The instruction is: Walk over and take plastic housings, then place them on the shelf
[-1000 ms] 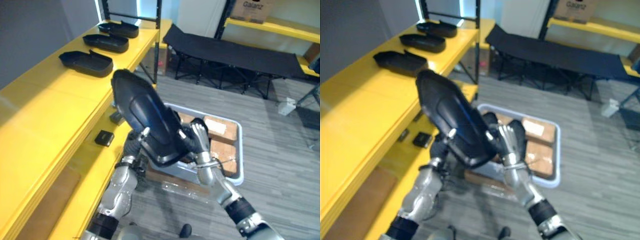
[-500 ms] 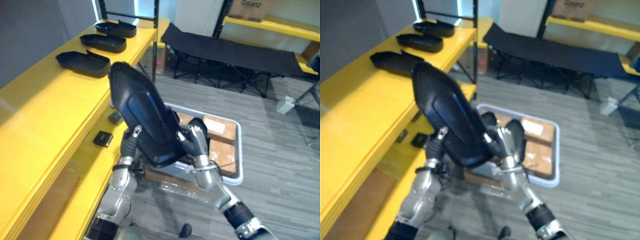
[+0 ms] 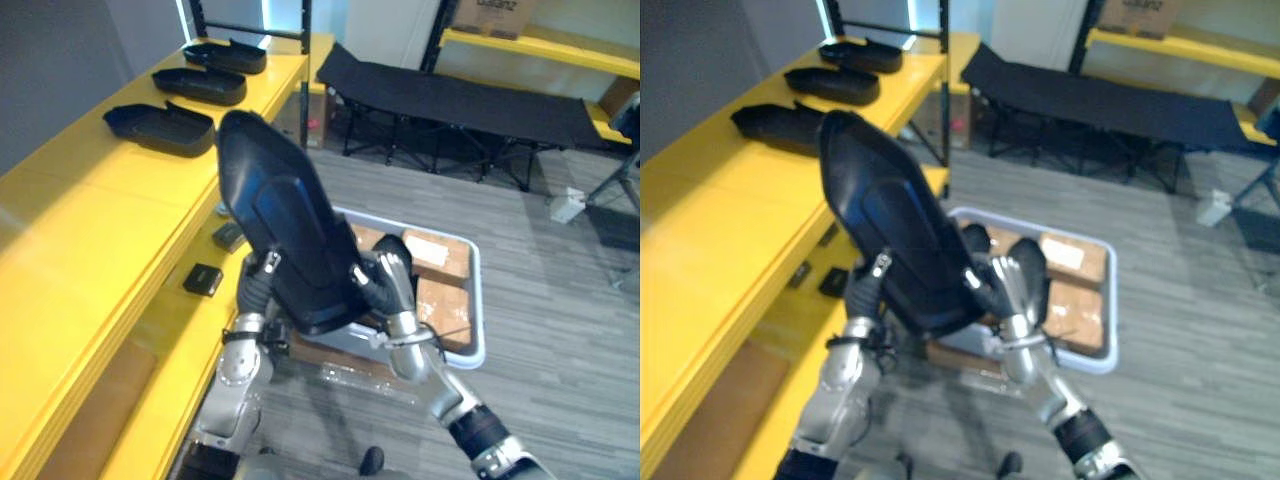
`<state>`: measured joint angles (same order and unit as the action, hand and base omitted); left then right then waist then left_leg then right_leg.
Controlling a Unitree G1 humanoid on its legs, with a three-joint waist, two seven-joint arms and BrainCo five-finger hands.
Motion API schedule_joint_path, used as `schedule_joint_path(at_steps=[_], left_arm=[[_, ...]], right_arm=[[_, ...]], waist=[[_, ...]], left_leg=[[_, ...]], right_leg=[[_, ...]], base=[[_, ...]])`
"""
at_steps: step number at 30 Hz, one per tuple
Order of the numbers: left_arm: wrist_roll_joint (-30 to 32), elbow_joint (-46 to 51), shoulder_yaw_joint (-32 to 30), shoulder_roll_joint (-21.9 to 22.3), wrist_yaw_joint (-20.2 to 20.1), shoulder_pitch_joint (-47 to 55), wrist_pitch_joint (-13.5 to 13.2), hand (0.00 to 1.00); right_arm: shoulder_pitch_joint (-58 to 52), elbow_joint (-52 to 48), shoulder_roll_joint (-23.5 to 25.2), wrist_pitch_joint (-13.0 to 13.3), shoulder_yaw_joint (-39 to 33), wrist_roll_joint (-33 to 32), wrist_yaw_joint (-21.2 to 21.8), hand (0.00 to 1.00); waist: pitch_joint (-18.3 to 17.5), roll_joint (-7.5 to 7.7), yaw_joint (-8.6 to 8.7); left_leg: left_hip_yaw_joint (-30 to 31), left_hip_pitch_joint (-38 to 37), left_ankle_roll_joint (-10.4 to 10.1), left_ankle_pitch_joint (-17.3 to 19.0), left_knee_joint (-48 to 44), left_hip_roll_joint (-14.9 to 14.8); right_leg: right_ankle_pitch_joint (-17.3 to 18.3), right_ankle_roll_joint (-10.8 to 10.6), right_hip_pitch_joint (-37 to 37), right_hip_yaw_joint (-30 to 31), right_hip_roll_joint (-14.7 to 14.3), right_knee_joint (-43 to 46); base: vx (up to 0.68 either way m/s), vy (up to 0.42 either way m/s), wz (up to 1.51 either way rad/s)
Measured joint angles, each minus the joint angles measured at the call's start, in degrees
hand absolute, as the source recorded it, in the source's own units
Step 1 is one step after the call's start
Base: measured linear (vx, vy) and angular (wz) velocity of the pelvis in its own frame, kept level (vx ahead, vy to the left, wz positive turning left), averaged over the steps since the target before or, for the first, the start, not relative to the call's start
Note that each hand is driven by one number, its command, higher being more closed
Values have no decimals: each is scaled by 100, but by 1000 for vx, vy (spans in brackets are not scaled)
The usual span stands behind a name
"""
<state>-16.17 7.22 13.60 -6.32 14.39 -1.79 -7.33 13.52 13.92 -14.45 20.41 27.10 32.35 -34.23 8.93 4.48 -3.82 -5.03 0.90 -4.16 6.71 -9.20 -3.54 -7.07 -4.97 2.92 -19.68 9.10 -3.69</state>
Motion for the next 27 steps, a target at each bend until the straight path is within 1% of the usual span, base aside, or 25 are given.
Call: schedule_joint_path(at_steps=[4, 5, 6, 7, 9, 11, 13, 14, 15, 17, 18, 19, 20, 21, 23, 24, 25, 26, 27], left_arm=[[168, 0, -4, -16, 11, 4, -19, 100], [333, 0, -4, -16, 32, 10, -28, 100], [545, 1, 1, -15, 42, 14, -87, 100], [626, 1, 4, -16, 44, 18, -138, 100], [993, 35, 40, -15, 97, 32, -262, 100], [1199, 180, 104, -3, 224, 115, -272, 100], [1330, 285, 133, 7, 346, 262, -365, 100], [1519, 301, 126, 40, 474, 323, -469, 100], [1585, 319, 125, 59, 528, 349, -506, 100], [2063, 379, 128, 92, 802, 424, -643, 100], [2184, 379, 128, 99, 852, 429, -682, 100], [2481, 374, 105, 99, 1004, 437, -700, 100], [2805, 345, 60, 79, 1118, 466, -697, 100], [2926, 312, 53, 50, 1179, 488, -696, 100], [3309, 231, 26, 5, 1340, 636, -646, 100], [3496, 191, -12, -12, 1432, 701, -618, 100], [3536, 176, -38, -11, 1467, 723, -605, 100], [3656, 176, -123, -1, 1551, 772, -588, 100], [3752, 173, -176, -2, 1623, 779, -580, 100]], right_arm=[[-5, -5, -29, 5, 16, -250, 300, 0], [-16, -5, -37, 4, 26, -297, 331, 0], [-47, -5, -53, 3, 68, -466, 362, 0], [-66, -6, -54, 2, 81, -563, 382, 0], [-184, -121, -41, 4, 94, -1455, 599, 0], [-324, -294, -34, 15, 59, -2022, 848, 0], [-521, -518, -18, 58, -30, -2330, 1101, 0], [-665, -667, 31, 112, -162, -2638, 1335, 0], [-722, -729, 55, 133, -215, -2794, 1459, 0], [-984, -1041, 124, 159, -439, -3568, 2040, 0], [-1082, -1183, 135, 185, -484, -3828, 2226, 0], [-1169, -1361, 172, 241, -608, -4298, 2484, 0], [-1201, -1501, 257, 306, -761, -4667, 2684, 0], [-1217, -1593, 306, 357, -871, -4837, 2768, 0], [-1225, -1759, 329, 461, -1248, -5563, 3208, 0], [-1237, -1773, 324, 453, -1406, -5942, 3514, 0], [-1248, -1773, 319, 441, -1456, -6133, 3681, 0], [-1274, -1773, 297, 387, -1496, -6596, 4077, 0], [-1327, -1772, 295, 313, -1524, -6895, 4362, 0]], waist=[[0, -1, 2], [1, -2, 2], [0, -3, -1], [1, -3, -1], [6, -19, 1], [-5, -48, 15], [-37, -104, 59], [-53, -142, 79], [-63, -159, 91], [-87, -209, 143], [-94, -228, 144], [-108, -251, 164], [-115, -268, 182], [-115, -276, 193], [-125, -292, 253], [-125, -291, 275], [-125, -291, 279], [-125, -291, 284], [-125, -291, 293]], left_leg=[[-1, -1, 0, 0, -3, 5], [-1, 0, 0, 0, -4, 6], [1, 0, 0, 0, -4, 7], [1, 1, 0, 0, -5, 7], [2, 2, 0, 0, -5, 9], [0, 2, 0, 1, -4, 11], [-9, 1, 0, 2, 0, 13], [-23, 1, 0, 2, 4, 12], [-33, -1, 0, 2, 6, 10], [-77, -50, -1, 2, 29, -2], [-127, -95, -1, 2, 62, -10], [-175, -119, -2, 3, 68, -22], [-196, -142, -2, 4, 76, -27], [-214, -158, -2, 5, 82, -29], [-249, -186, -1, 5, 108, -32], [-301, -189, -2, 5, 121, -36], [-321, -192, -2, 5, 135, -37], [-350, -200, -6, -5, 171, -37], [-353, -203, -7, -7, 176, -37]], right_leg=[[0, 0, 0, 3, 5, 0], [0, 0, 0, 3, 6, 0], [0, 0, 0, 3, 6, 0], [1, 0, 0, 3, 6, 0], [3, 2, 0, 3, 8, 0], [4, 3, -3, 5, 9, 0], [5, 4, -10, 15, 11, 0], [5, 4, -23, 43, 9, 0], [4, 3, -30, 72, 6, 0], [4, 2, -33, 110, -4, 2], [4, 2, -29, 149, -9, 3], [4, 1, -35, 213, -16, 4], [1, -3, -47, 251, -19, 4], [2, -4, -47, 262, -18, 4], [13, 6, -44, 285, -18, 7], [13, 6, -55, 293, -19, 7], [13, 6, -68, 309, -19, 8], [11, 3, -94, 344, -19, 7], [6, -5, -96, 353, -20, 7]], base=[[0, 0, 0], [0, 0, 0], [0, 0, 0], [0, 0, 0], [0, 0, 0], [0, 0, 0], [0, 0, 0], [-13, 12, -5], [-20, 12, -8], [-28, 6, -15], [-38, 4, -22], [-34, 7, -24], [-30, 5, -20], [-33, 4, -15], [-47, 8, -8], [-41, 12, -6], [-37, 10, -11], [-26, 6, -9], [-24, 9, -8]])
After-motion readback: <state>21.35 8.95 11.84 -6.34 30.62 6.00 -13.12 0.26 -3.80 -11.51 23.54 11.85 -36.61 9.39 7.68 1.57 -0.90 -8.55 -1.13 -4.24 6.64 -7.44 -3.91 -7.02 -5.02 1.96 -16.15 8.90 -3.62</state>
